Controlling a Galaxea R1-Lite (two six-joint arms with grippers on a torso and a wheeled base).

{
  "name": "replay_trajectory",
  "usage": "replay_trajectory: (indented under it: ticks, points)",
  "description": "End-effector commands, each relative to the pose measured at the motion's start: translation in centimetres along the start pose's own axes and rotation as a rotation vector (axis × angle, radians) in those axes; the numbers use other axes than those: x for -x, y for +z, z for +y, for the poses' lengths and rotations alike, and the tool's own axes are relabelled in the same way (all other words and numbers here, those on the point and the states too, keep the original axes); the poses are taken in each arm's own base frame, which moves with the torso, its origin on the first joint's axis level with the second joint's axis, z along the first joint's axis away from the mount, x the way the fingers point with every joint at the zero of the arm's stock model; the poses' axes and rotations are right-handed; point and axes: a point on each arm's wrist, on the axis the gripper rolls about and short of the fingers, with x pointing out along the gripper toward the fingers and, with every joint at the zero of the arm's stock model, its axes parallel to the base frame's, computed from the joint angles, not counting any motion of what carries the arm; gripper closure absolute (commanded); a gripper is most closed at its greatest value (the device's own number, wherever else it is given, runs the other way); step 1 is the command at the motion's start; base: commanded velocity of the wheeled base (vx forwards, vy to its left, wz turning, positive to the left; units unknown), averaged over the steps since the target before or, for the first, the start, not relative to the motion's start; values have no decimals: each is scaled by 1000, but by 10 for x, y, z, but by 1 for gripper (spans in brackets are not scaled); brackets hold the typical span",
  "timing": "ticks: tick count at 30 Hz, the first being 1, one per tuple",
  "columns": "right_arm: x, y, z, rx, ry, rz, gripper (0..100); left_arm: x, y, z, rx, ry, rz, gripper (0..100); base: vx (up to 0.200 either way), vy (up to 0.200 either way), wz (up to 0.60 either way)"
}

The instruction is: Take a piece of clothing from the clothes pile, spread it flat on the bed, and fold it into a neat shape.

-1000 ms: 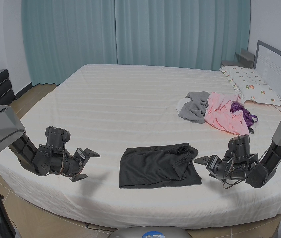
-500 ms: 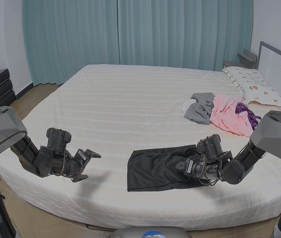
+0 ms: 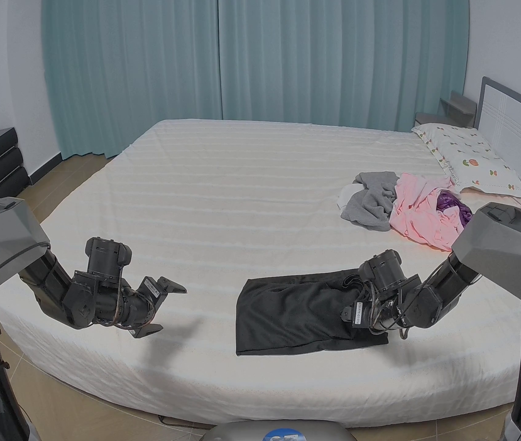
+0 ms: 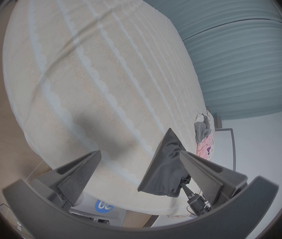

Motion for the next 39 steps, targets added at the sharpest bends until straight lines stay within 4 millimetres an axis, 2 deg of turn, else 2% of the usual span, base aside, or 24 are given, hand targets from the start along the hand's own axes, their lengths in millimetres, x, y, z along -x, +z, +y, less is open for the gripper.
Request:
replay_trajectory:
  ticks: [1, 5, 10, 16, 21, 22, 24, 28, 33, 34, 39]
  points:
    - [7, 5, -19, -25, -32, 4, 0, -1, 0, 1, 1, 2, 2, 0, 0, 0, 0]
    - [28, 2, -46, -53, -67, 20, 0, 0, 0, 0, 0, 1, 1, 0, 0, 0, 0]
    - [51, -10, -68, -77, -56, 58, 0, 0, 0, 1, 1, 2, 2, 0, 0, 0, 0]
    - [71, -4, -77, -131, 52, 43, 0, 0, 0, 1, 1, 2, 2, 0, 0, 0, 0]
    - [61, -2, -72, -136, 146, 45, 0, -1, 0, 1, 0, 4, 3, 0, 0, 0, 0]
    - [50, -5, -68, -133, 181, 55, 0, 0, 0, 1, -1, 2, 2, 0, 0, 0, 0]
    - [44, -6, -65, -130, 196, 51, 0, 0, 0, 1, -1, 2, 2, 0, 0, 0, 0]
    - [20, -6, -56, -125, 241, 9, 0, 0, 0, 1, -1, 2, 2, 0, 0, 0, 0]
    - [12, -4, -46, -110, 290, 23, 0, -1, 0, 1, 0, 4, 3, 0, 0, 0, 0]
    - [9, -5, -43, -104, 289, 29, 100, -1, 0, 0, -1, 1, 1, 0, 0, 0, 0]
    - [9, -6, -43, -94, 277, 35, 100, -1, 0, 1, -2, 4, 3, 0, 0, 0, 0]
